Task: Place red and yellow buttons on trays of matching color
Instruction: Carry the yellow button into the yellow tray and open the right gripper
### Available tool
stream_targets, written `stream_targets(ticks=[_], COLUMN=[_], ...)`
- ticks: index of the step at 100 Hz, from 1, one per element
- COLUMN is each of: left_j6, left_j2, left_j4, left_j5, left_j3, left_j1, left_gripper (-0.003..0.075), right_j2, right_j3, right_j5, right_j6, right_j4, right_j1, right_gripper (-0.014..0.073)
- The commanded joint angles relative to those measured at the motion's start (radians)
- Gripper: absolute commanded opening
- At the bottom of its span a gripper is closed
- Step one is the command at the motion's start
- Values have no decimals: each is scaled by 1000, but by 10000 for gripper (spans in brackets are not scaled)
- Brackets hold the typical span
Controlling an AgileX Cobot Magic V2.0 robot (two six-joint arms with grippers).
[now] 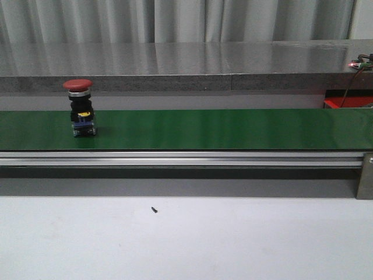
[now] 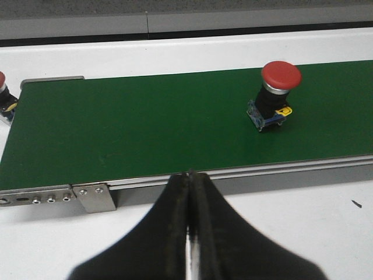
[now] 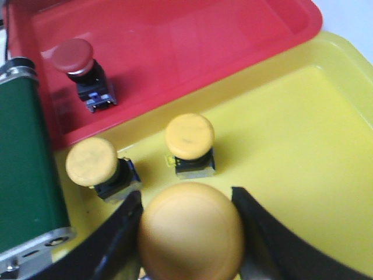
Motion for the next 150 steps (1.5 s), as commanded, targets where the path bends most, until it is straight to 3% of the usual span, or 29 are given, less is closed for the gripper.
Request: stream_targets(ticks=[1, 55, 62, 79, 86, 114, 150], left_j6=[2, 2, 2, 2, 2, 2, 2], left_j2=[-4, -4, -4, -4, -4, -4, -4], left_j4=[-29, -29, -29, -29, -29, -29, -29], left_j5=[-56, -56, -56, -56, -56, -56, -56], left_j3=[-27, -27, -27, -27, -27, -27, -27], left_j1=[-10, -10, -10, -10, -10, -10, -10], left_gripper=[-20, -20, -20, -20, -20, -20, -20], right_j2=[8, 232, 233, 233, 233, 212, -47], right_j3=[12, 46, 46, 46, 46, 46, 46], right_j5=[-105, -190, -189, -197, -197, -193, -124], right_j6=[0, 0, -1, -1, -1, -1, -1], right_j4=[25, 63, 63, 62, 62, 63, 25], right_j1=[-10, -27, -27, -27, -27, -27, -2], right_gripper=[119, 125, 176, 422, 479, 484, 484])
